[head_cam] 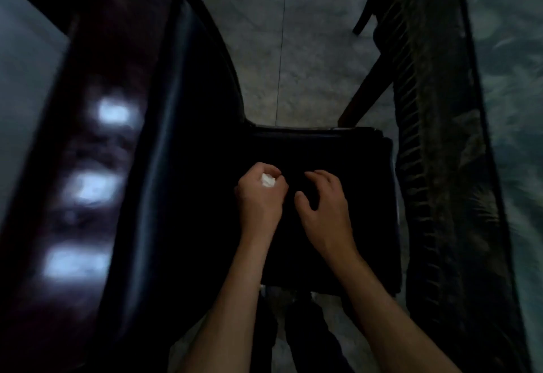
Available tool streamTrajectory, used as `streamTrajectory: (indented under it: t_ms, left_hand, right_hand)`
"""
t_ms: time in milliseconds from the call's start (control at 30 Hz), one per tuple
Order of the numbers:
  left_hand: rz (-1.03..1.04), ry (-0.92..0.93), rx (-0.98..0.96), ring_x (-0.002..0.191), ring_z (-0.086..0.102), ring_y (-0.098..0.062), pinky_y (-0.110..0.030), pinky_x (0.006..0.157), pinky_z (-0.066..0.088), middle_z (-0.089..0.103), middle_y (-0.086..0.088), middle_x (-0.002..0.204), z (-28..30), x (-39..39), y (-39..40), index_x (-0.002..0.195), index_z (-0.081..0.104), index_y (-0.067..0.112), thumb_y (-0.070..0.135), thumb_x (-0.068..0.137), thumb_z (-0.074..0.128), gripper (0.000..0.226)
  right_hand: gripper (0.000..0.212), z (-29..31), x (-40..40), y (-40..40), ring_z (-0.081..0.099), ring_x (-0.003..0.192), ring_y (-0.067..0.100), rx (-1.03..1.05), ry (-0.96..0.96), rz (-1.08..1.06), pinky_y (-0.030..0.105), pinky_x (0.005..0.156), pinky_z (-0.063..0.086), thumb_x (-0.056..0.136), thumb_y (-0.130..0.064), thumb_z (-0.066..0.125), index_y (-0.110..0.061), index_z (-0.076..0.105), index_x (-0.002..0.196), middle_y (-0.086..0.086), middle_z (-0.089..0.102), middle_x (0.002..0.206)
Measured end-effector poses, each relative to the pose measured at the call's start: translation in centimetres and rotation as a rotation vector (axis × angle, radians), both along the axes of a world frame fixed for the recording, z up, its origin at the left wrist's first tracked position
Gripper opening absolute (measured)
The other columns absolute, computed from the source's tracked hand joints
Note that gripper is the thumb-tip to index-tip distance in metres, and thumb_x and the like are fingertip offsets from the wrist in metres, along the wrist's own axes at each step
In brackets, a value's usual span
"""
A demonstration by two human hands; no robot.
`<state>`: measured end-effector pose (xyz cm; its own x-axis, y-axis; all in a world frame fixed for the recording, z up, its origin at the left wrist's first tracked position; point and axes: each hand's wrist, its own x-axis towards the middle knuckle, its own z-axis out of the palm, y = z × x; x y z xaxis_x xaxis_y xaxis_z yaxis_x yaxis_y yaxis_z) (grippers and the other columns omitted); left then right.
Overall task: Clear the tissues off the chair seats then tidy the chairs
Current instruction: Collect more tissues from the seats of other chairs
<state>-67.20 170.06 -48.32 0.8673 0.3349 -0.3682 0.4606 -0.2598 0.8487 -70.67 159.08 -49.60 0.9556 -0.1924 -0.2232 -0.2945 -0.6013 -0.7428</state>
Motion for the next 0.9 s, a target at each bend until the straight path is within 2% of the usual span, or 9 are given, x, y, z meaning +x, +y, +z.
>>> streamTrajectory:
  t_ms: [67,167,367,433,567,733,800,900]
  left_hand:
    - [-0.078,-0.021,0.109,0.066,0.064,-0.012,-0.03,0.062,0.056,0.067,0.004,0.071,2.2,0.3,0.4,0.078,0.067,0.019,0.009,0.076,0.068,0.01]
    - [-0.166,-0.107,0.203,0.072,0.065,-0.017,-0.035,0.068,0.055,0.067,0.001,0.076,6.6,0.8,1.0,0.079,0.067,0.019,0.012,0.074,0.065,0.009]
    - [-0.254,-0.349,0.396,0.075,0.06,-0.025,-0.038,0.066,0.051,0.06,-0.004,0.084,17.1,1.9,2.0,0.085,0.064,0.016,0.015,0.074,0.067,0.011]
    - [-0.247,-0.405,0.441,0.076,0.06,-0.024,-0.032,0.064,0.045,0.059,-0.001,0.086,20.6,2.1,2.2,0.089,0.064,0.016,0.016,0.076,0.069,0.014]
    - [-0.194,-0.462,0.535,0.084,0.061,-0.023,-0.015,0.065,0.026,0.06,-0.004,0.092,27.1,2.5,2.9,0.102,0.067,0.014,0.015,0.08,0.07,0.022]
    - [-0.191,-0.542,0.576,0.101,0.061,-0.023,-0.023,0.08,0.039,0.063,-0.006,0.111,34.2,3.3,4.2,0.121,0.063,0.016,0.018,0.081,0.07,0.041]
    - [-0.188,-0.586,0.588,0.103,0.06,-0.021,-0.021,0.081,0.039,0.063,-0.005,0.113,36.4,3.6,4.9,0.125,0.061,0.016,0.017,0.082,0.07,0.044]
    - [-0.176,-0.604,0.614,0.102,0.059,-0.023,-0.032,0.084,0.048,0.062,-0.006,0.113,38.6,3.9,5.8,0.127,0.059,0.017,0.017,0.084,0.069,0.045]
  right_hand:
    - [0.05,2.6,1.4,0.0,0.043,0.132,0.022,-0.081,-0.006,0.047,0.047,0.109,0.037,0.091,-0.032,0.059,-0.015,0.05,0.137,0.004,0.041,0.146]
    - [0.058,7.7,2.9,-0.1,0.037,0.137,0.025,-0.212,-0.048,0.106,0.046,0.111,0.034,0.09,-0.038,0.057,-0.019,0.043,0.143,0.004,0.034,0.153]
    - [0.064,18.5,5.1,-0.3,0.026,0.143,0.026,-0.355,-0.159,0.167,0.049,0.112,0.026,0.09,-0.042,0.056,-0.025,0.033,0.147,0.003,0.025,0.158]
    - [0.067,21.8,5.6,-0.5,0.026,0.144,0.028,-0.386,-0.205,0.184,0.049,0.112,0.026,0.089,-0.042,0.057,-0.025,0.031,0.148,0.003,0.024,0.159]
    - [0.073,28.5,6.4,-0.6,0.021,0.146,0.028,-0.421,-0.3,0.212,0.05,0.113,0.023,0.088,-0.045,0.056,-0.027,0.025,0.151,0.004,0.019,0.161]
    - [0.074,35.1,7.5,-0.1,0.015,0.147,0.026,-0.422,-0.404,0.233,0.049,0.115,0.018,0.089,-0.046,0.054,-0.029,0.02,0.152,0.0,0.014,0.162]
    - [0.074,36.9,7.8,0.1,0.014,0.147,0.027,-0.413,-0.425,0.237,0.049,0.115,0.018,0.09,-0.046,0.054,-0.03,0.018,0.153,0.0,0.012,0.163]
    - [0.075,38.8,8.2,0.5,0.014,0.147,0.028,-0.417,-0.447,0.238,0.05,0.115,0.018,0.09,-0.047,0.055,-0.03,0.017,0.153,0.001,0.012,0.163]
